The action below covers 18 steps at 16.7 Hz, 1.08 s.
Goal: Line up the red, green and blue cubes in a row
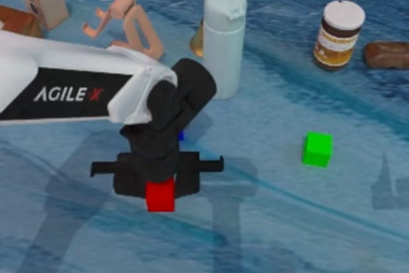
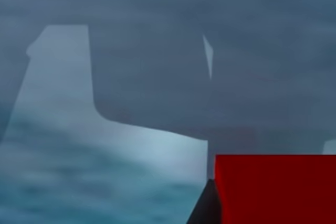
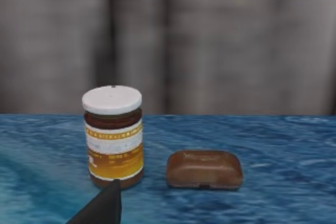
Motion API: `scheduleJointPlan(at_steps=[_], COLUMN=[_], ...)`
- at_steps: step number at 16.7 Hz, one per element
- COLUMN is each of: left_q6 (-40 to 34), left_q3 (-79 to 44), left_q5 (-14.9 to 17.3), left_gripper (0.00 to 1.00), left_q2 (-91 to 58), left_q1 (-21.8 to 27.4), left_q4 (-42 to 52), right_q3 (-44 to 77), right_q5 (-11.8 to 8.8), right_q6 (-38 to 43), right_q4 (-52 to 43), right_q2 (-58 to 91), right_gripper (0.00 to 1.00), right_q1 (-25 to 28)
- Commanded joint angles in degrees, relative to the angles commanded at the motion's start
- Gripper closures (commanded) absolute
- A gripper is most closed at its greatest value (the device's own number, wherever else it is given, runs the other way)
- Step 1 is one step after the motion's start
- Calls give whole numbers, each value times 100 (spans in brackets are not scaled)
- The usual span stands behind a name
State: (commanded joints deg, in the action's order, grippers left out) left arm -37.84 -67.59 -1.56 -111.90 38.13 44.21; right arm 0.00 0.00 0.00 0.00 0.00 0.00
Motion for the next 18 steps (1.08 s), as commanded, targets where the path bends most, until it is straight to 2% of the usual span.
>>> scheduleJointPlan(at_steps=[9,18], left_q6=[0,0], left_q3=[0,-1], left_q5=[0,0], left_gripper=[2,0], left_q2=[0,4], left_q1=[0,-1], left_q4=[0,1], right_q3=[0,0], right_q5=[0,0], right_q6=[0,0], right_q4=[0,0], right_q2=[0,0], right_gripper=[0,0], right_q1=[0,0])
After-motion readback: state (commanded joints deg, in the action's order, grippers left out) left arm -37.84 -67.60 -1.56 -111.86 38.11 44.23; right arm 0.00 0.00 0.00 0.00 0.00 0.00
